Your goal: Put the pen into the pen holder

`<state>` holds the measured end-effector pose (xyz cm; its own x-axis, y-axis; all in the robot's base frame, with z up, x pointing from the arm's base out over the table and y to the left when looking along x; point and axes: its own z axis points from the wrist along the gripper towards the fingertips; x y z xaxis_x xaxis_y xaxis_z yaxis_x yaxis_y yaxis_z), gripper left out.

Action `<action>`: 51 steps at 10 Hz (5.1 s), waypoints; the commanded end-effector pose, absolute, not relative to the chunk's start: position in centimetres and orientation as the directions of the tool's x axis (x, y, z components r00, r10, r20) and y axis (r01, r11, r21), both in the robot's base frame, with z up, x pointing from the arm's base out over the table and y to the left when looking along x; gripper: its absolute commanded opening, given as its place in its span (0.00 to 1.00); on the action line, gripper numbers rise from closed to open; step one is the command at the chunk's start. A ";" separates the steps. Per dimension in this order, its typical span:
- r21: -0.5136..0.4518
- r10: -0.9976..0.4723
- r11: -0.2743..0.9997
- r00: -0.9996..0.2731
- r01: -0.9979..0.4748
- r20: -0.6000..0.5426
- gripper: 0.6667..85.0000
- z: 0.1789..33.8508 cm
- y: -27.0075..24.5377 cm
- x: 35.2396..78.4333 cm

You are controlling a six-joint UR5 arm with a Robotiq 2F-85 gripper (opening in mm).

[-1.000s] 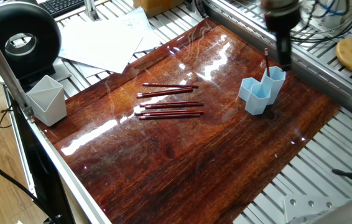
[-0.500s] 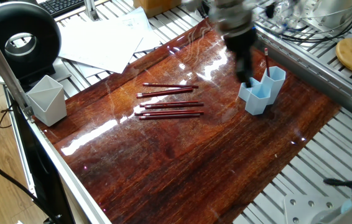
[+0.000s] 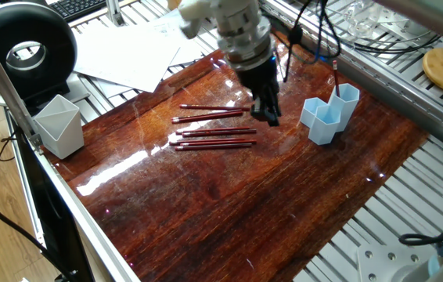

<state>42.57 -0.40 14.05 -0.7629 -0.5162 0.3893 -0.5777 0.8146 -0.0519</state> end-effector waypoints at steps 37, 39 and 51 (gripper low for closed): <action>-0.007 -0.642 0.670 -0.584 -0.742 0.497 0.39 1.9 9.0 56.3; -0.005 -0.640 0.675 -0.588 -0.738 0.495 0.39 1.6 9.5 56.0; 0.015 -0.626 0.708 -0.617 -0.706 0.478 0.38 0.6 11.5 54.9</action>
